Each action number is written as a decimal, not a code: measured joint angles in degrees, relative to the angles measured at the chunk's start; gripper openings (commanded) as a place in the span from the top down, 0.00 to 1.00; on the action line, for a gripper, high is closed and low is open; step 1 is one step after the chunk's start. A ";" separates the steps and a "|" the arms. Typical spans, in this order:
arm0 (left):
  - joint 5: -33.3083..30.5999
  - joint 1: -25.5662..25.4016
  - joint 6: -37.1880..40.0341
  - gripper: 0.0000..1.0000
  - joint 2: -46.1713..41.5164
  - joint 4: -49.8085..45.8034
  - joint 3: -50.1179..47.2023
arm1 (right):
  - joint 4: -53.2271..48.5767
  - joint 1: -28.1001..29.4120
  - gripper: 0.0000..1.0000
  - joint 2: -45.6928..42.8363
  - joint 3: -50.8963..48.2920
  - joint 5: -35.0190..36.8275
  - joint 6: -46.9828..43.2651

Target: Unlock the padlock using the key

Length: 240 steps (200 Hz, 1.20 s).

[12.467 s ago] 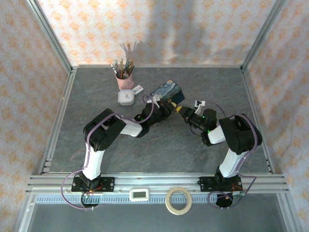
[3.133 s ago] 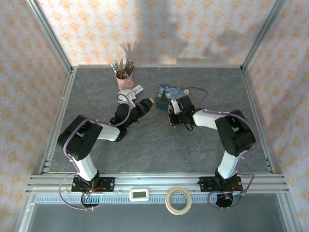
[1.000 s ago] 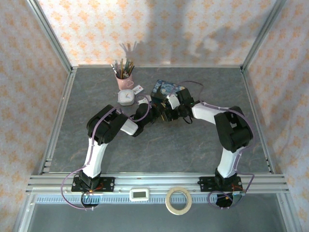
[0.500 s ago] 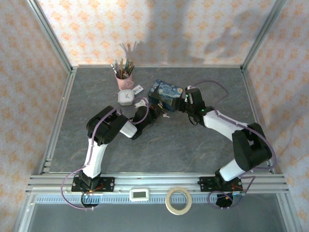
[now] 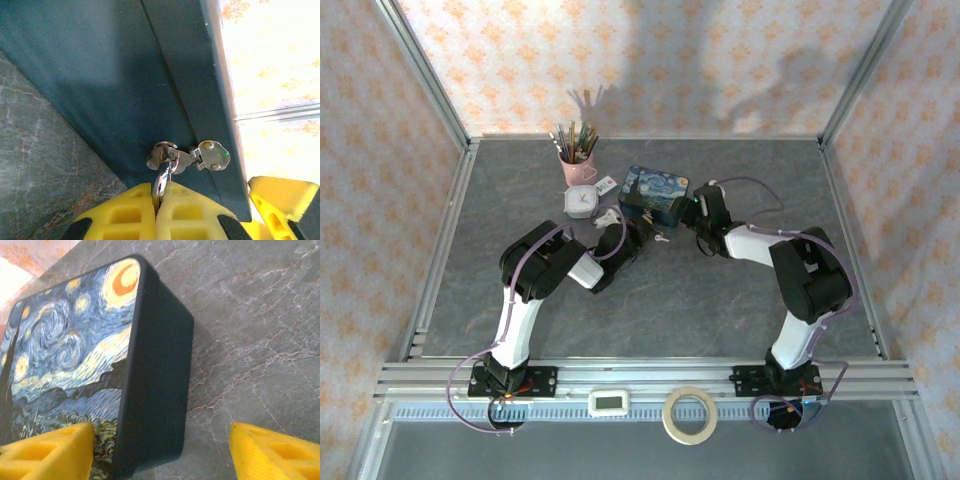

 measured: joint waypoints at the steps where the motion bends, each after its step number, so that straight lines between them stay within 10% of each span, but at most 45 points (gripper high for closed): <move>1: -0.02 0.00 -0.02 1.00 0.00 0.02 -0.04 | 0.11 -0.02 0.33 0.00 -0.04 0.00 0.09; 137: -1.38 0.00 -0.50 1.00 0.00 3.37 -2.10 | 4.98 -1.27 0.15 -0.72 2.86 -4.26 -0.81; 240: -3.19 0.00 -1.51 1.00 0.00 6.23 -3.63 | 3.43 -0.96 0.25 5.64 3.91 -3.28 2.97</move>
